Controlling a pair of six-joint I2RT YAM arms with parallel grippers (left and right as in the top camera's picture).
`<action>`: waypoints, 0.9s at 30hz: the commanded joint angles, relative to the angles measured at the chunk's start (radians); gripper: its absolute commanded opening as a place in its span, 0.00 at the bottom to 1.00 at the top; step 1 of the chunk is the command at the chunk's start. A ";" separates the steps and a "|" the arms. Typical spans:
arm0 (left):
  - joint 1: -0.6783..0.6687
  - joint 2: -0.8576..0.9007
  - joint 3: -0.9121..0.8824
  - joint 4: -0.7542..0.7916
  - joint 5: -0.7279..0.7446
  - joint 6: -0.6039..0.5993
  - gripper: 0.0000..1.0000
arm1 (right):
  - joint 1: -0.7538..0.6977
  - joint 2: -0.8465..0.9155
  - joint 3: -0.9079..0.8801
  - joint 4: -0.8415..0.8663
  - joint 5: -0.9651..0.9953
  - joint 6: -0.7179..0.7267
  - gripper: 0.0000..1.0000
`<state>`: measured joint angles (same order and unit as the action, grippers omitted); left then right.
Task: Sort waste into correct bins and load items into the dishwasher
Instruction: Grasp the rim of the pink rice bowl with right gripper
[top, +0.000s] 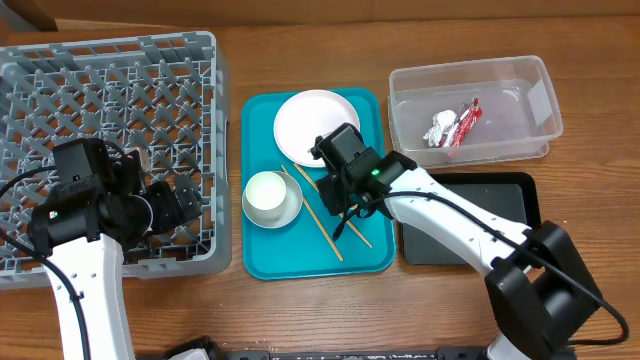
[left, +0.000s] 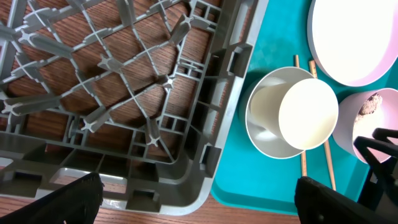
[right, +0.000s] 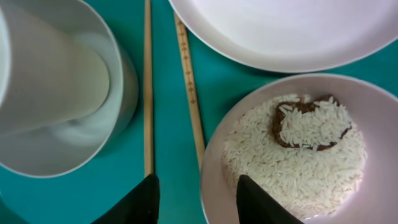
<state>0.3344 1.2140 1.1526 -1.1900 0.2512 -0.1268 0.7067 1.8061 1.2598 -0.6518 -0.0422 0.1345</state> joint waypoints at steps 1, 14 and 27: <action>-0.002 0.001 0.023 -0.003 0.008 0.019 1.00 | -0.001 0.045 -0.011 0.008 -0.005 0.000 0.36; -0.002 0.001 0.023 -0.003 0.008 0.019 1.00 | -0.001 0.124 -0.011 0.009 -0.027 0.026 0.21; -0.002 0.001 0.023 -0.003 0.008 0.019 1.00 | -0.002 0.063 0.134 -0.124 0.023 0.033 0.04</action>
<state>0.3344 1.2140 1.1526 -1.1900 0.2508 -0.1268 0.7067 1.9141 1.3296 -0.7486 -0.0113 0.1566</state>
